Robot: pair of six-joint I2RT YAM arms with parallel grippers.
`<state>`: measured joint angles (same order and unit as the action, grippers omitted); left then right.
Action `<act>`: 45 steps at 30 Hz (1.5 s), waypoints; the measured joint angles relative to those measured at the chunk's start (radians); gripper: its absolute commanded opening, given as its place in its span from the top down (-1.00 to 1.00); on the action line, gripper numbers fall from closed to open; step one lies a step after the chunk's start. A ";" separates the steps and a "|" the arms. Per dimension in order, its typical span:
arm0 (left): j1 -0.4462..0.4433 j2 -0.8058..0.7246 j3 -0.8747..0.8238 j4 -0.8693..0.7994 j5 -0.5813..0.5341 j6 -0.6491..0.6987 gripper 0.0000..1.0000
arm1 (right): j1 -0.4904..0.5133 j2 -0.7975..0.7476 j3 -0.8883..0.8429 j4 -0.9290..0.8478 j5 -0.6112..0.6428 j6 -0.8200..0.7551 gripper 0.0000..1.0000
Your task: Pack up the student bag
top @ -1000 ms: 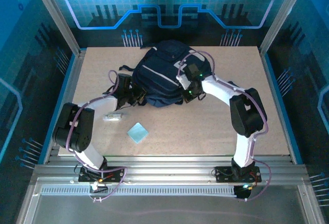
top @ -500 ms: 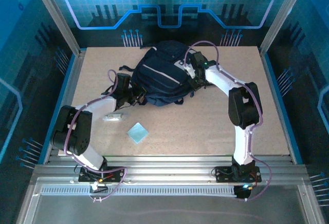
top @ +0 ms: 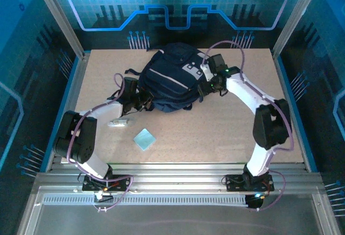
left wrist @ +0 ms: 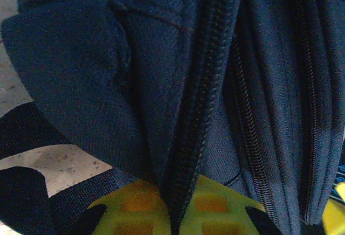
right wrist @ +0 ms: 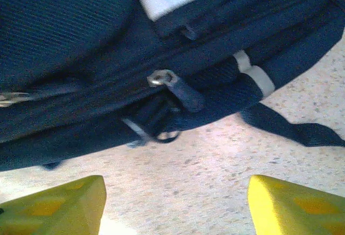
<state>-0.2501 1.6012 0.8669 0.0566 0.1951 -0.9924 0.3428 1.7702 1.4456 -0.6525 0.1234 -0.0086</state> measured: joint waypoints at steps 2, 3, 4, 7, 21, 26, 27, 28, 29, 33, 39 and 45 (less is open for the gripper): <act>-0.008 0.000 0.000 -0.001 -0.003 0.000 1.00 | 0.000 -0.043 -0.018 0.035 -0.078 0.036 -0.60; -0.013 0.000 0.000 -0.002 -0.006 -0.001 1.00 | 0.000 -0.050 -0.021 0.053 -0.117 0.056 -0.65; -0.016 -0.002 0.000 -0.004 -0.009 -0.001 1.00 | 0.000 -0.050 -0.021 0.077 -0.156 0.074 -0.68; -0.024 -0.010 0.000 -0.007 -0.012 -0.003 1.00 | 0.000 -0.019 -0.027 0.150 -0.265 0.122 -0.73; -0.035 -0.024 -0.008 0.001 -0.027 -0.024 1.00 | 0.005 0.167 -0.027 0.335 -0.503 0.238 -0.82; -0.037 -0.024 -0.008 0.001 -0.039 -0.031 1.00 | 0.022 0.168 -0.035 0.347 -0.506 0.249 -0.82; -0.038 -0.023 -0.009 0.002 -0.043 -0.031 1.00 | 0.028 0.166 -0.046 0.355 -0.506 0.251 -0.82; -0.039 -0.022 -0.011 0.002 -0.046 -0.031 1.00 | 0.034 0.163 -0.058 0.361 -0.505 0.252 -0.82; -0.042 -0.019 -0.014 0.004 -0.050 -0.035 1.00 | 0.041 0.156 -0.074 0.367 -0.504 0.252 -0.81; -0.053 0.003 -0.019 0.013 -0.060 -0.054 1.00 | 0.075 0.100 -0.139 0.359 -0.506 0.253 -0.81; -0.080 0.027 -0.019 0.048 -0.058 -0.061 1.00 | 0.164 -0.033 -0.215 0.263 -0.527 0.272 -0.81; -0.093 0.032 -0.019 0.061 -0.058 -0.060 0.88 | 0.169 -0.098 -0.206 0.175 -0.472 0.278 -0.79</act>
<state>-0.3428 1.6329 0.8478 0.1173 0.1375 -1.0519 0.5114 1.6722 1.2396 -0.4778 -0.3489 0.2691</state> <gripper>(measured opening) 0.064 0.902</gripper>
